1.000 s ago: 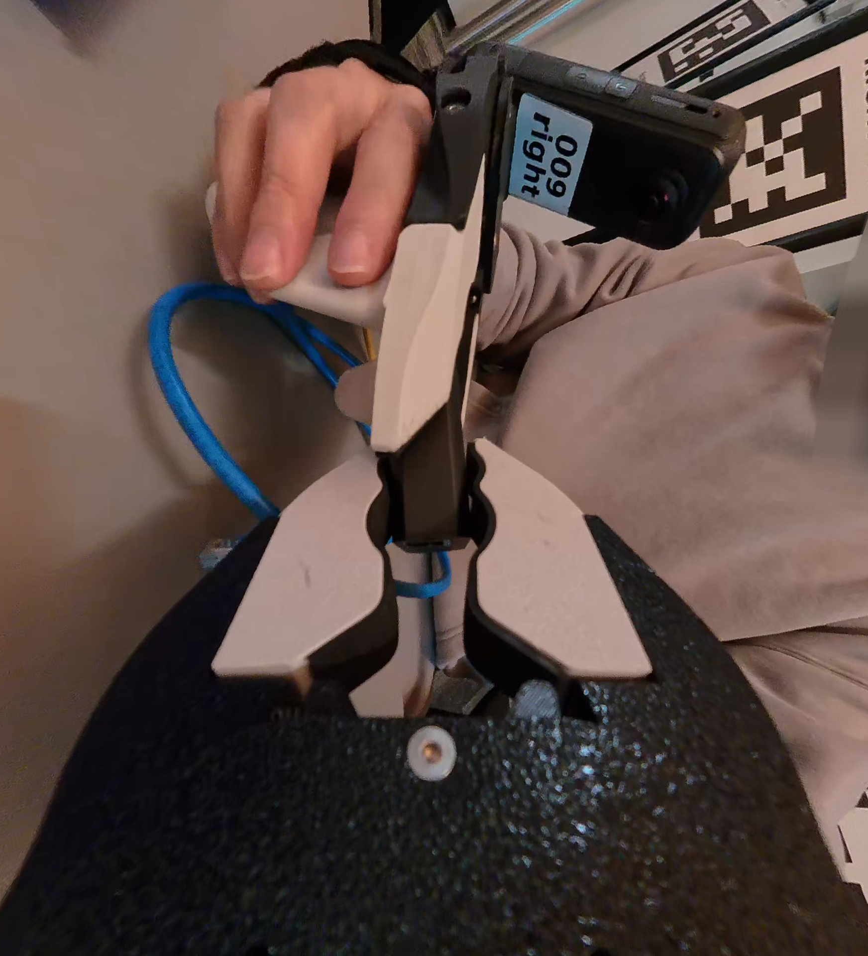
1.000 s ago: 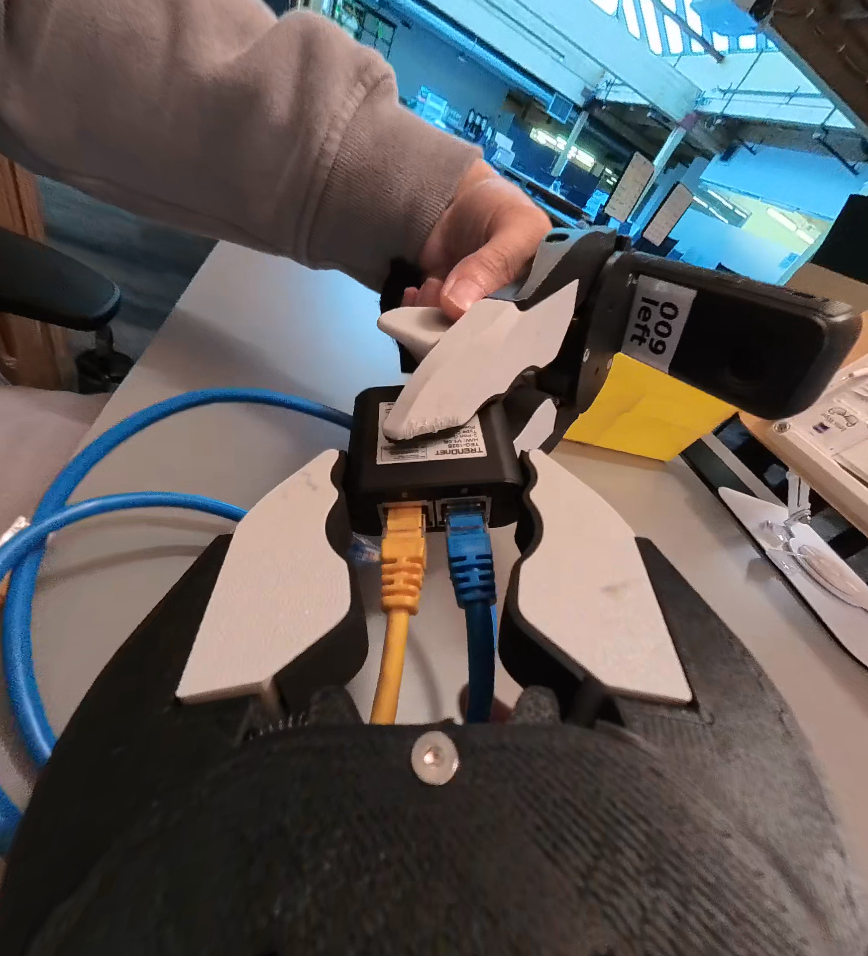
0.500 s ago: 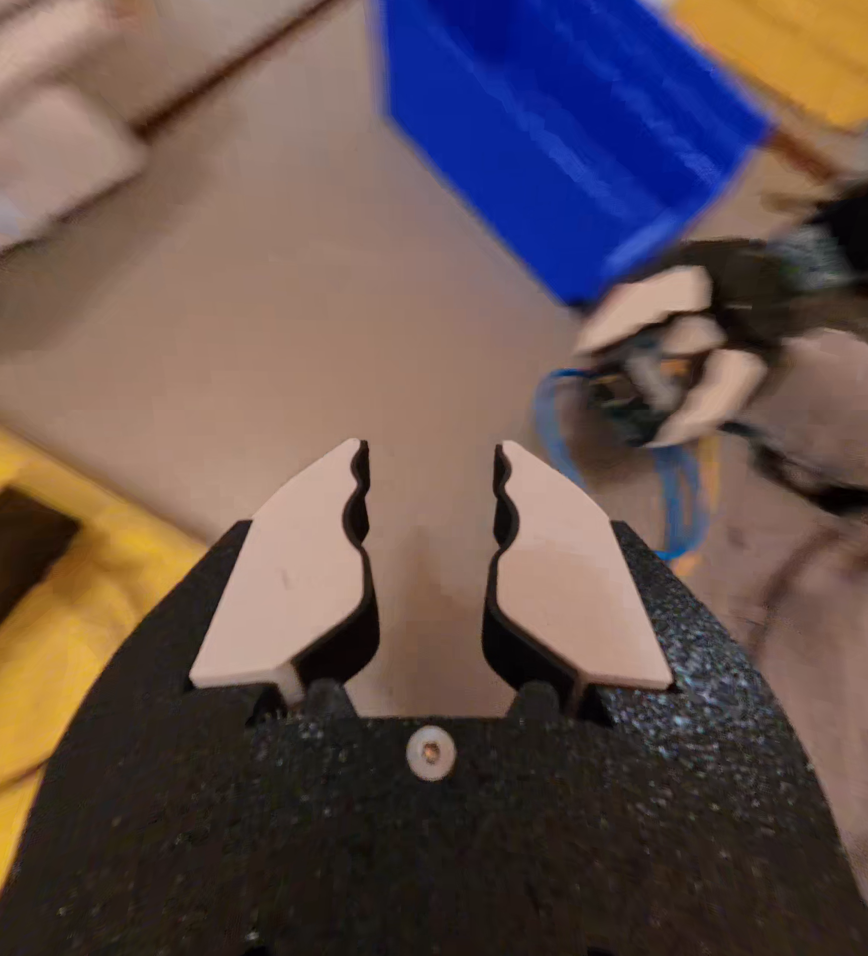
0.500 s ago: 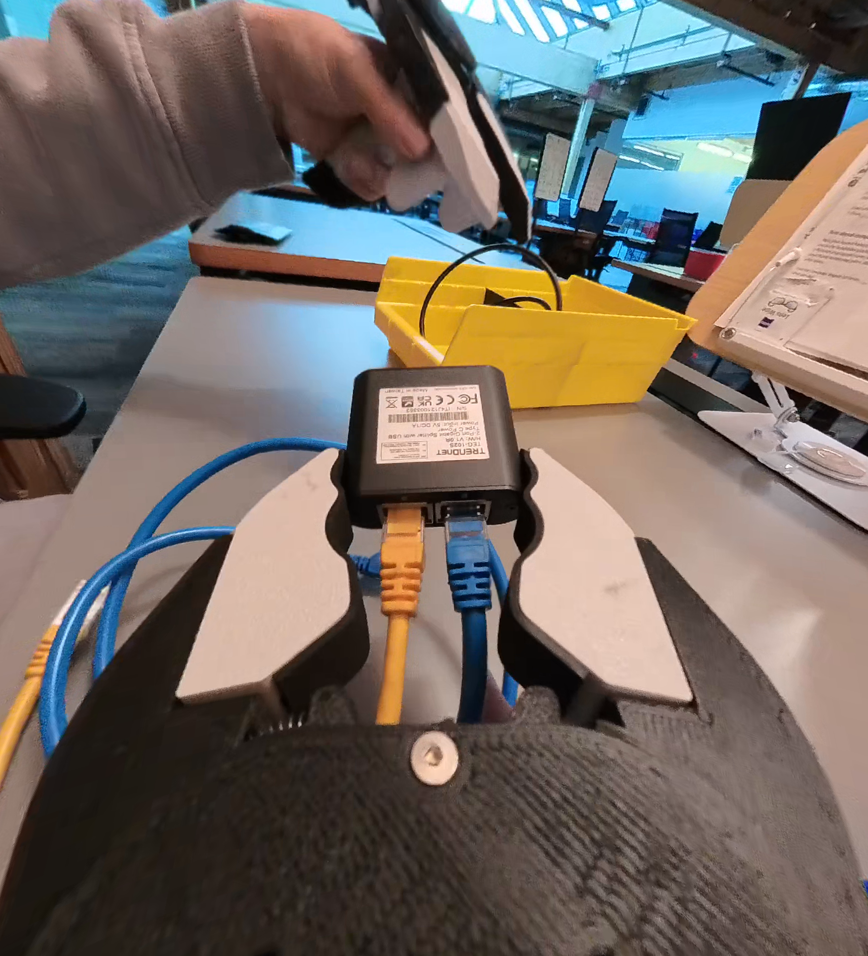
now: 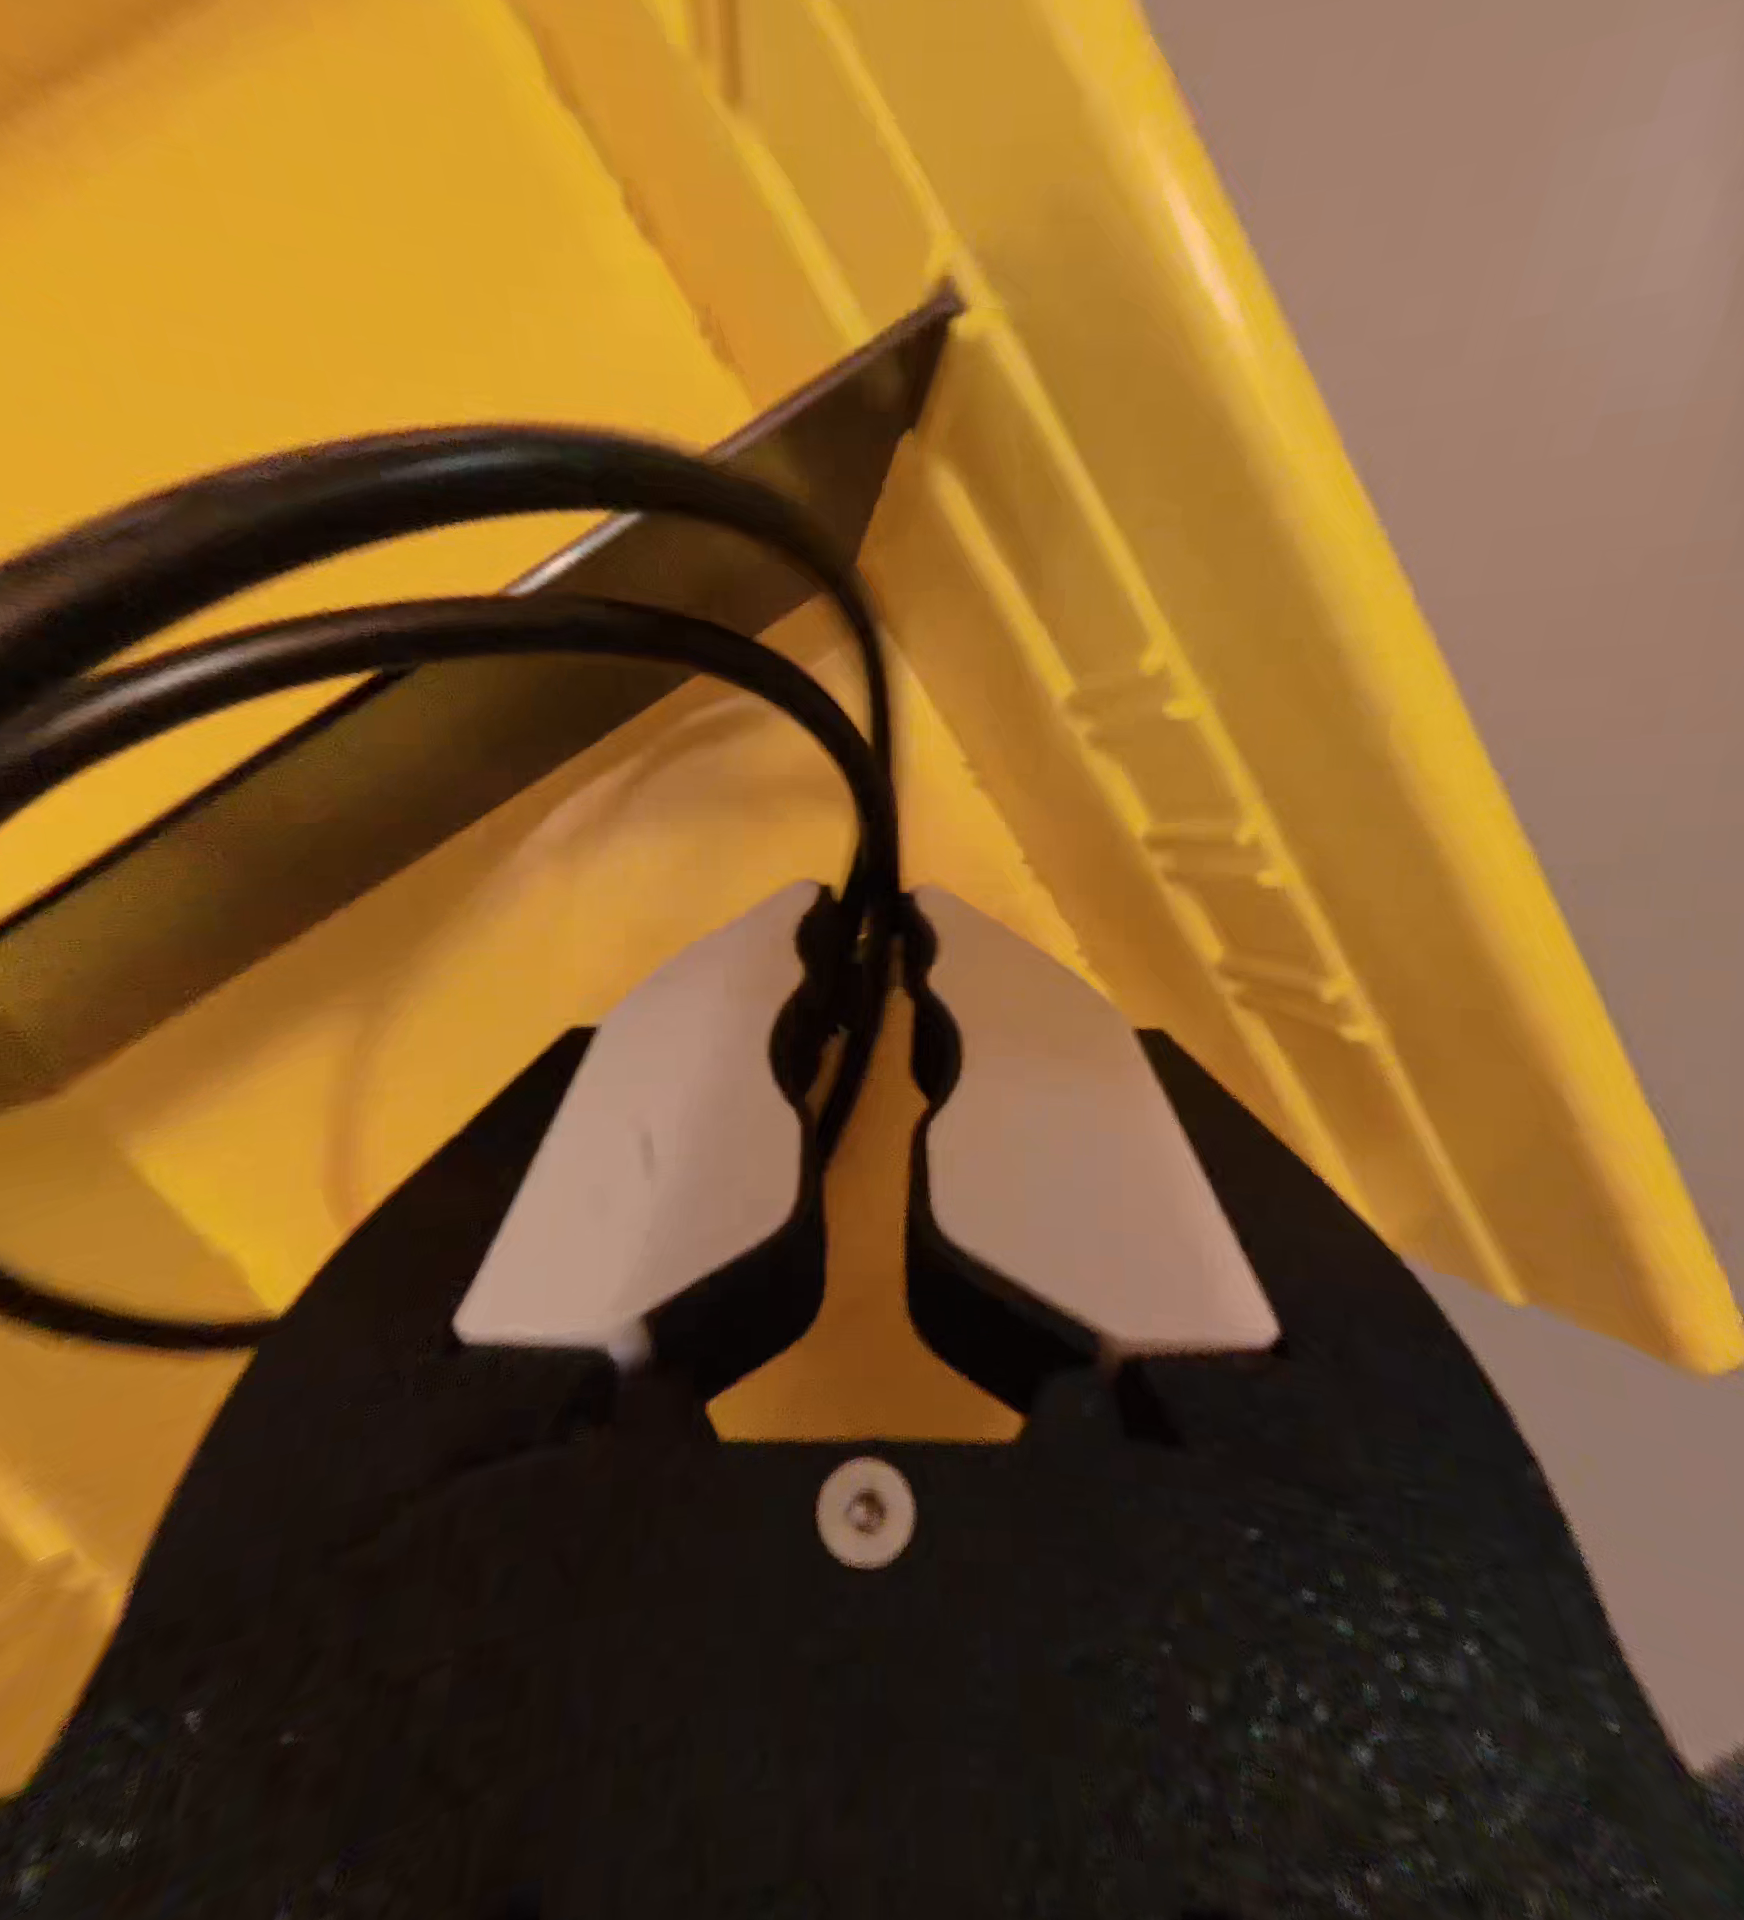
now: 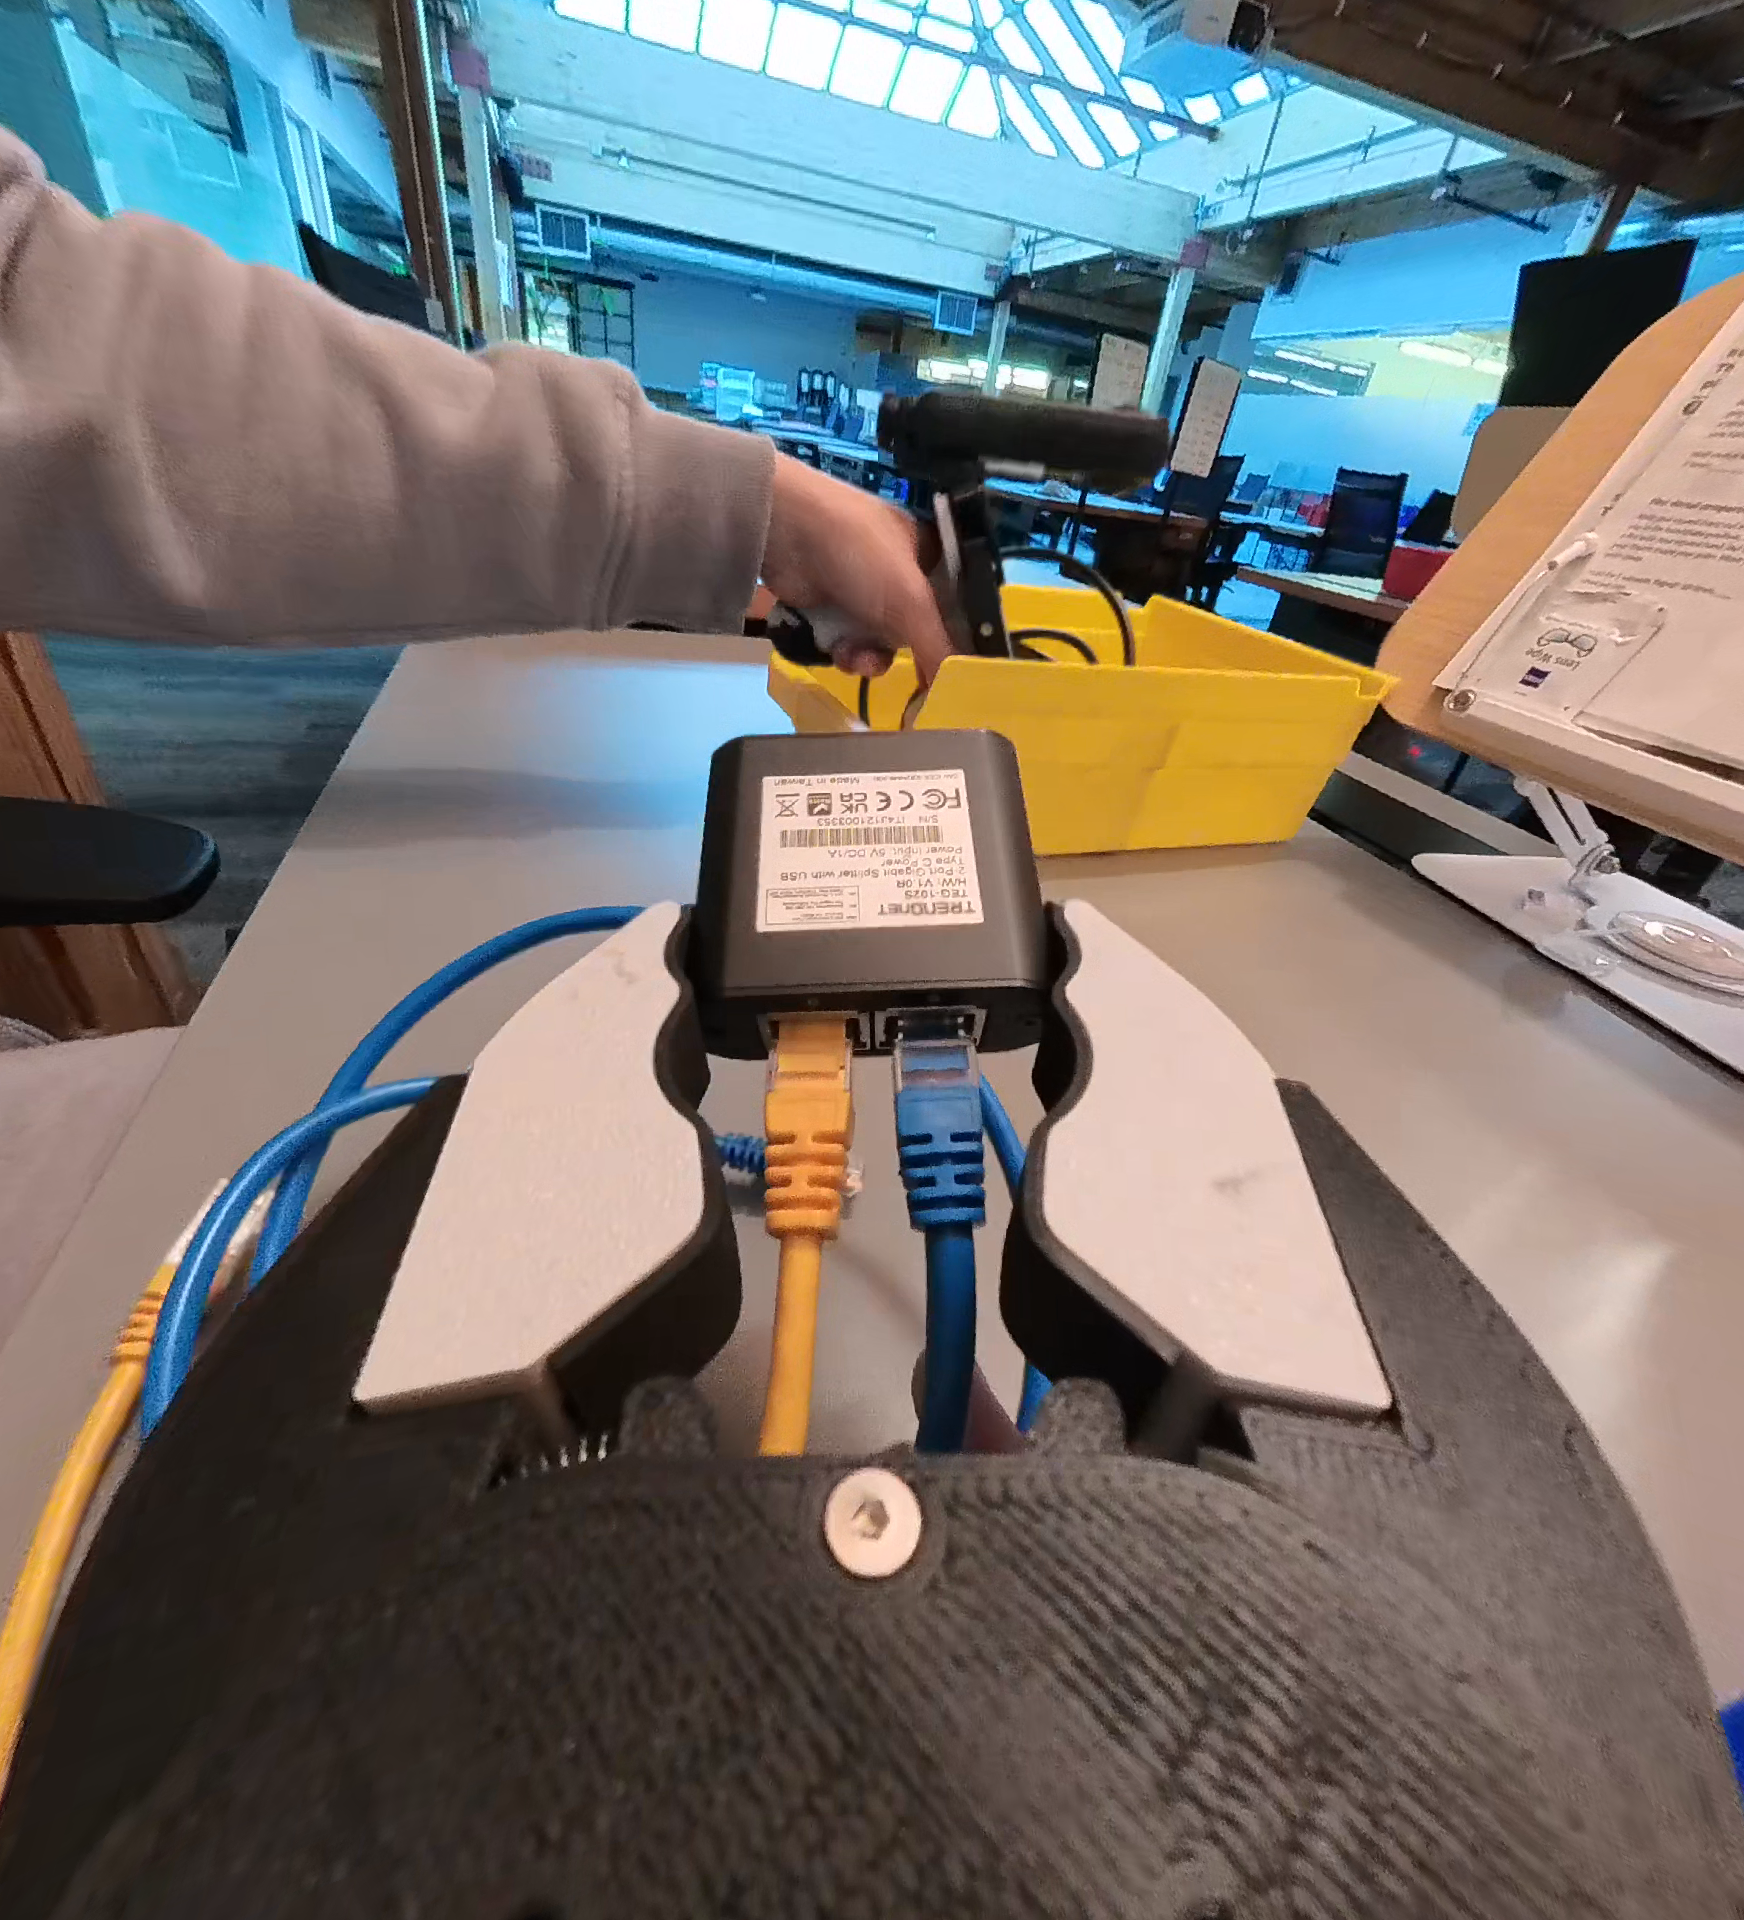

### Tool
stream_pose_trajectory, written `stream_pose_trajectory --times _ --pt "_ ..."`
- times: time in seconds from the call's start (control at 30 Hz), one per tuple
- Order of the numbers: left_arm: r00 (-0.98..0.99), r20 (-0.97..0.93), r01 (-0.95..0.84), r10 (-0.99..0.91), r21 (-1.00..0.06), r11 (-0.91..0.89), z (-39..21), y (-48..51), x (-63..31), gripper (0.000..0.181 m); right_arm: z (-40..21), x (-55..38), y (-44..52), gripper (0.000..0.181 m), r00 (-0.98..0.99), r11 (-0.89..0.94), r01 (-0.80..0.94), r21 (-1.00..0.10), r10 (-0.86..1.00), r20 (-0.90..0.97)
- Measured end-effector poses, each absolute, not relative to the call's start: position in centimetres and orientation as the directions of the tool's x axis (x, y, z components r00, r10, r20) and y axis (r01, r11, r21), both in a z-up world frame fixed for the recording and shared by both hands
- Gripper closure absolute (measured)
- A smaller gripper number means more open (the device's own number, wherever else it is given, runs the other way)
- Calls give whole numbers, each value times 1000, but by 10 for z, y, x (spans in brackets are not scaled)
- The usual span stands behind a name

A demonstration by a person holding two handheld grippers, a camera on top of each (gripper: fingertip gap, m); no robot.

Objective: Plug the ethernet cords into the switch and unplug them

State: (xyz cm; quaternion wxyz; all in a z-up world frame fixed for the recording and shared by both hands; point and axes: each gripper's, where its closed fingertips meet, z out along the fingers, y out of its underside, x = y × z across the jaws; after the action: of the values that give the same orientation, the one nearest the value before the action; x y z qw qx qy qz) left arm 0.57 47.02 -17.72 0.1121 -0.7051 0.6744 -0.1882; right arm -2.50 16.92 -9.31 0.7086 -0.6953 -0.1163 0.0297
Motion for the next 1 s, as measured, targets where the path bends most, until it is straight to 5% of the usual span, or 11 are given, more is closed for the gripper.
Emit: stream_pose_trajectory --times 0.03,0.2,0.37,0.5,0.67,0.87,1.0 --pt "43 140 -906 -989 -412 -98 -177 471 5 174 -91 -24 168 119 972 45 110 -993 203 117" --pt "32 153 -837 -988 -536 -111 -141 468 -3 176 -84 -19 162 119 975 95 54 -994 211 74" --pt "-34 372 -564 -928 -773 -290 -32 440 -12 176 -83 -19 161 119 974 103 54 -993 212 75" --pt "-234 525 -340 -818 -832 -437 50 395 -40 176 -79 -16 158 119 977 132 34 -991 203 60" --pt "-444 746 -352 -497 -655 -669 55 327 -85 176 -75 -14 153 119 978 168 18 -986 203 52" --pt "-399 908 -419 -128 -305 -855 -20 296 -108 176 -73 -14 151 119 976 180 6 -984 211 44" --pt "-433 898 -401 -79 -270 -875 -51 299 -117 176 -74 -15 152 119 975 173 10 -985 216 48"
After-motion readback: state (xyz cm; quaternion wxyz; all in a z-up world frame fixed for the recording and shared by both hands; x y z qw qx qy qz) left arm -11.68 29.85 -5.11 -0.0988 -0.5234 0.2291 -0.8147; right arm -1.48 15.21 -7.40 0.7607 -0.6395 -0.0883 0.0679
